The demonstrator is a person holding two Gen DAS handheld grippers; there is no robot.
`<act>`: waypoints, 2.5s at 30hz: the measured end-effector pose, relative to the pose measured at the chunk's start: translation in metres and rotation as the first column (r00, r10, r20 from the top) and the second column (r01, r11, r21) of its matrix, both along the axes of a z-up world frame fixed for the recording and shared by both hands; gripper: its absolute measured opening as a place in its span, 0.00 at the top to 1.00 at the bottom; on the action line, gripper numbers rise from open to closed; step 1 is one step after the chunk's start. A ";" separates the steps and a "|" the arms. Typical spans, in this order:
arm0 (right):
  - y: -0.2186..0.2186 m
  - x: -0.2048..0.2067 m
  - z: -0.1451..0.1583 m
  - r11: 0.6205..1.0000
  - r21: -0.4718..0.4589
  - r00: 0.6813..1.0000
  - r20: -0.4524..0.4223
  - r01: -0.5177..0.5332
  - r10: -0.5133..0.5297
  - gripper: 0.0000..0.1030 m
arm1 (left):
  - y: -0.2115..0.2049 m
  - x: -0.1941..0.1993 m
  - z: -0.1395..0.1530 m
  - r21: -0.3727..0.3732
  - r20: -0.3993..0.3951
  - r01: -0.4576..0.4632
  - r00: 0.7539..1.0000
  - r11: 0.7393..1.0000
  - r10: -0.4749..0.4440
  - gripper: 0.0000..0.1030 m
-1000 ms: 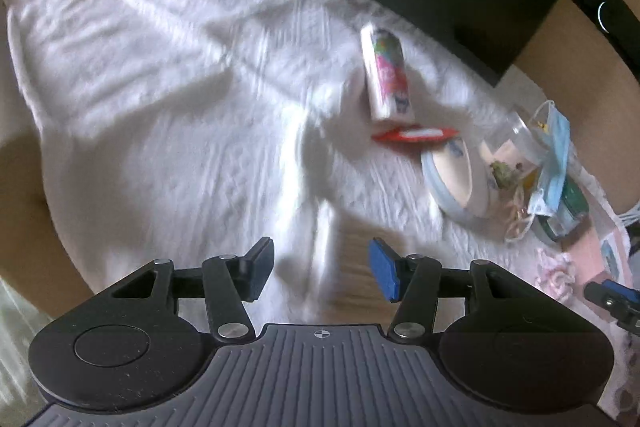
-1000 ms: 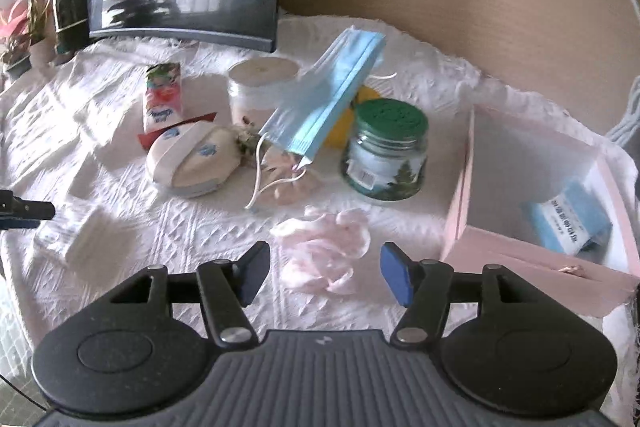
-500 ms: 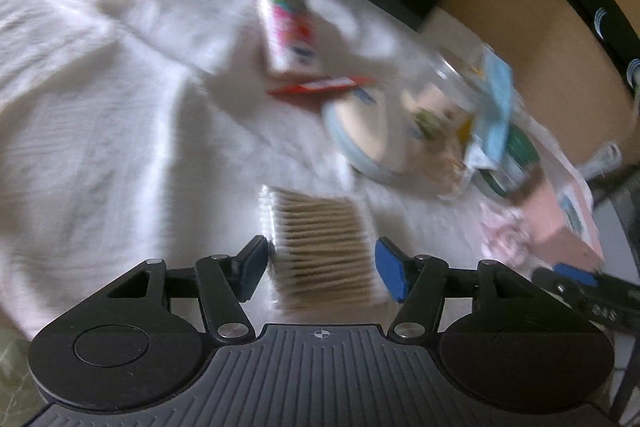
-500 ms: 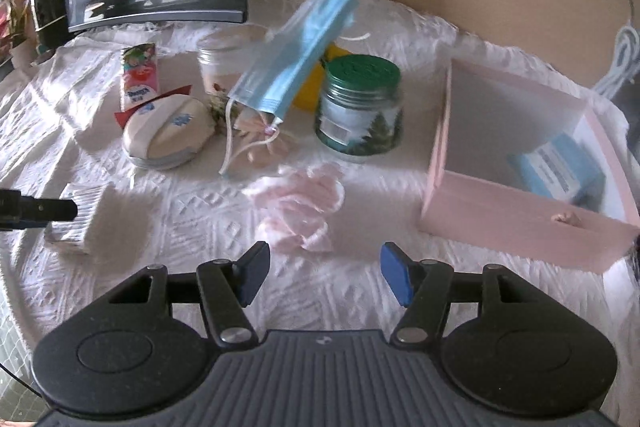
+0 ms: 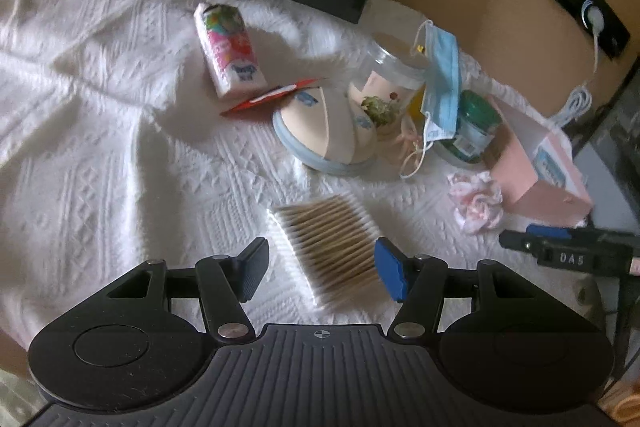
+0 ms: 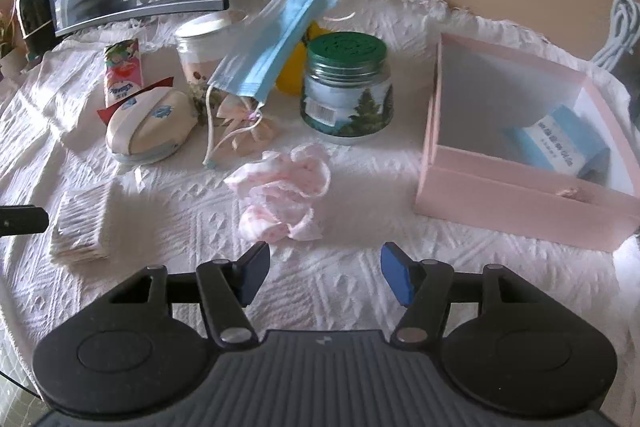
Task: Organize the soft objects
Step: 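Grasp the cotton swab bundle with the left gripper while the right gripper grasps the pink cloth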
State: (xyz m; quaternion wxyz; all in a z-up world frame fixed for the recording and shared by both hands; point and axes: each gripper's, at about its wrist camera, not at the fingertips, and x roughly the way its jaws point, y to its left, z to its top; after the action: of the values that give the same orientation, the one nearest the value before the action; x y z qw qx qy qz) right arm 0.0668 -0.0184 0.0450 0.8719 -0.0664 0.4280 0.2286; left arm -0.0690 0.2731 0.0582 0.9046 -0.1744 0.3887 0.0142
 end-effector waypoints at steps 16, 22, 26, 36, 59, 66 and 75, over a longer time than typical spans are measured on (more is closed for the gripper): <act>-0.024 -0.002 -0.002 0.998 -0.016 0.998 -0.007 0.061 -0.062 0.40 | -0.064 0.043 -0.007 0.393 -0.119 0.444 0.893 0.805 -0.434 0.33; -0.034 -0.010 -0.004 0.997 -0.023 0.997 -0.028 0.067 -0.068 0.40 | -0.024 0.076 -0.013 0.282 -0.155 0.475 0.880 0.834 -0.449 0.33; -0.035 -0.015 -0.004 0.997 -0.029 0.997 -0.033 0.066 -0.067 0.40 | -0.002 0.084 -0.018 0.081 -0.173 0.512 0.852 0.855 -0.494 0.33; -0.018 -0.008 -0.015 0.996 -0.061 0.996 -0.060 0.059 -0.062 0.39 | -0.049 0.049 -0.018 0.234 -0.122 0.611 0.790 0.756 -0.600 0.30; 0.001 -0.003 -0.007 0.996 -0.079 0.995 0.087 -0.039 0.046 0.39 | -0.059 0.068 -0.033 0.216 -0.142 0.472 0.881 0.855 -0.451 0.19; 0.019 0.016 -0.016 0.994 -0.079 0.993 0.079 -0.080 0.087 0.39 | -0.063 0.063 -0.033 0.238 -0.115 0.433 0.902 0.870 -0.417 0.23; 0.039 0.033 -0.013 0.993 -0.015 0.992 0.043 -0.120 0.121 0.84 | -0.060 0.057 -0.025 0.157 -0.102 0.411 0.911 0.898 -0.399 0.25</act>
State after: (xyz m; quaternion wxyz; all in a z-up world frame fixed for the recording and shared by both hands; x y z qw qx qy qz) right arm 0.0999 0.0207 0.0320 0.8652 -0.1024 0.4056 0.2766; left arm -0.0118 0.2129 0.0331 0.8859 -0.0089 0.4438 -0.1343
